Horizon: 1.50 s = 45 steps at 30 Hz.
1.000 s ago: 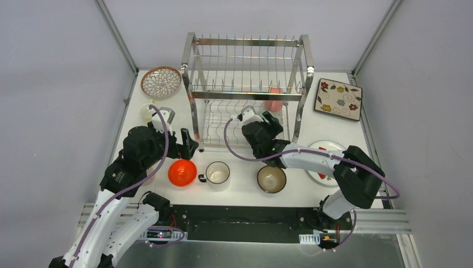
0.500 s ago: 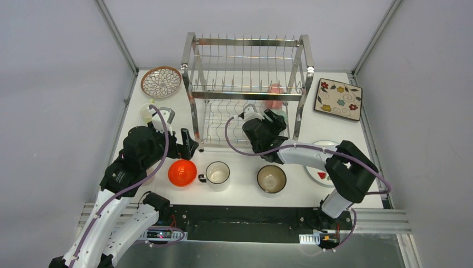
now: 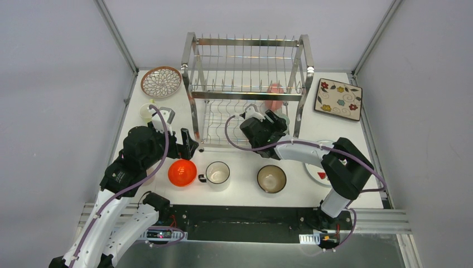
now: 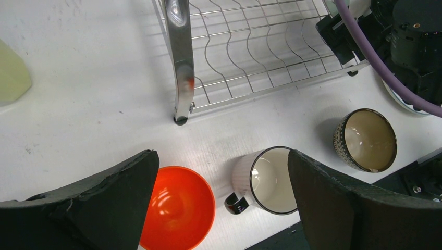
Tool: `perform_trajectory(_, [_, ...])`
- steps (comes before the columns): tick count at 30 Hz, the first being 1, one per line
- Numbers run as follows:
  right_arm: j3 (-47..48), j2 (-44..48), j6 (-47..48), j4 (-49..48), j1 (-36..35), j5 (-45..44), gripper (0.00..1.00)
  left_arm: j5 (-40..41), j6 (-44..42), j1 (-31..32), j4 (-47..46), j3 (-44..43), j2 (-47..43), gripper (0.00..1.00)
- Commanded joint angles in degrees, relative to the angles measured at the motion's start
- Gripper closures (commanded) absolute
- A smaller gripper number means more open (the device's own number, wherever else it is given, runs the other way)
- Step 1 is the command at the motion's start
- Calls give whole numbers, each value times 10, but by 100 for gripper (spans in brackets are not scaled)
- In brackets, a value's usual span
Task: Load the mixed dishes into the dish rack
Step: Turn the bowl upside down on the dish rack.
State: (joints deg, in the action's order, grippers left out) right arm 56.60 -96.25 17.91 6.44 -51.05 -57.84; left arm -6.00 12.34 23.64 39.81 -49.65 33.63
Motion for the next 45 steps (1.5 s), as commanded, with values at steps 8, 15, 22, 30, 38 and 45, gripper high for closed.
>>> perform_trajectory(8, [63,21,-122,168,-8,21,13,5,-15,0,-20,1,4,1])
perform_trajectory(15, [79,31,-140,209,-12,52,0,3,-15,0,-21,2,3,1])
perform_trajectory(22, [118,42,-161,273,-22,94,0,4,-15,0,-21,2,2,1])
perform_trajectory(30, [144,52,-177,318,-33,103,7,3,-14,-1,-21,3,2,1])
perform_trajectory(38, [138,36,-170,293,-33,112,23,3,-15,-1,-22,3,1,1])
perform_trajectory(45, [153,14,-155,252,-33,121,29,3,-15,-1,-22,3,3,1])
